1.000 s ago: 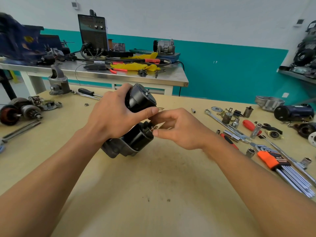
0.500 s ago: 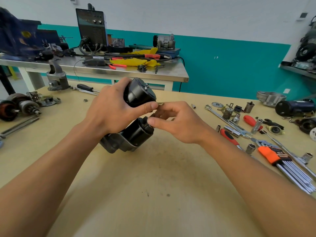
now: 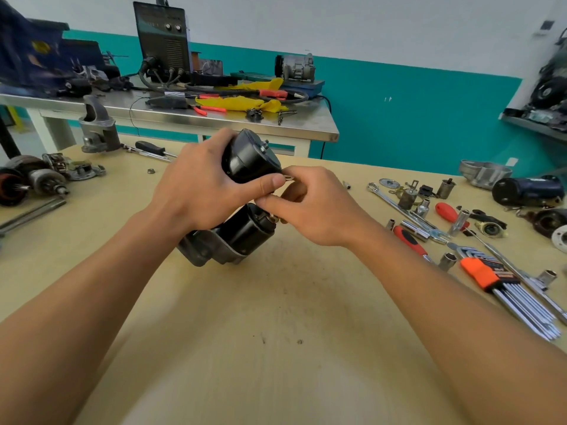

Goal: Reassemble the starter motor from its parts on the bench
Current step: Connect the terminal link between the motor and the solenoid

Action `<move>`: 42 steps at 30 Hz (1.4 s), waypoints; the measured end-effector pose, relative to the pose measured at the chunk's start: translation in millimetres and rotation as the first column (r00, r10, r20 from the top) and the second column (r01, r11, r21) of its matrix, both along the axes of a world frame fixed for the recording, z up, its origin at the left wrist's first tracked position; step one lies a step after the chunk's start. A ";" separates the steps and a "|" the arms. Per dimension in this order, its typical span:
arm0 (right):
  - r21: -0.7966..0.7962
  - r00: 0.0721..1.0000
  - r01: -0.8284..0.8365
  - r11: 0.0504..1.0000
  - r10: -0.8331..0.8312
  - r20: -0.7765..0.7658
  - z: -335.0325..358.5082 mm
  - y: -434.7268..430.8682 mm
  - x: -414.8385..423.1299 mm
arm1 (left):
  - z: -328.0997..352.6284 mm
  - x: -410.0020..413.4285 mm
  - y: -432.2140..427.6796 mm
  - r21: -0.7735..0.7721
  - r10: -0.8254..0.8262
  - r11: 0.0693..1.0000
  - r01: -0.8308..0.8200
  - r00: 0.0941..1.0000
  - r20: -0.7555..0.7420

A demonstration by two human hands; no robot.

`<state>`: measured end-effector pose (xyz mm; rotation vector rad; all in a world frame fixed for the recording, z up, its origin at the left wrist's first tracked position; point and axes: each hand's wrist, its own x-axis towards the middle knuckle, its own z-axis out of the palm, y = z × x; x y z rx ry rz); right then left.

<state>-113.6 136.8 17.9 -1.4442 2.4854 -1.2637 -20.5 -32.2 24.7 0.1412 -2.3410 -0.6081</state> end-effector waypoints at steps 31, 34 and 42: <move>0.127 0.997 -0.069 0.989 0.065 0.038 13.7 6.4 4.0 | 2.7 4.8 6.6 0.037 -0.117 0.993 0.116 0.993 0.010; 0.238 0.986 -0.165 0.957 0.152 0.074 19.8 8.8 5.0 | 2.3 5.1 5.3 0.041 -0.126 0.991 0.126 0.992 0.004; 0.260 0.988 -0.150 0.954 0.133 0.083 23.6 13.2 4.1 | 1.5 4.0 4.5 0.050 -0.124 0.991 0.124 0.992 -0.001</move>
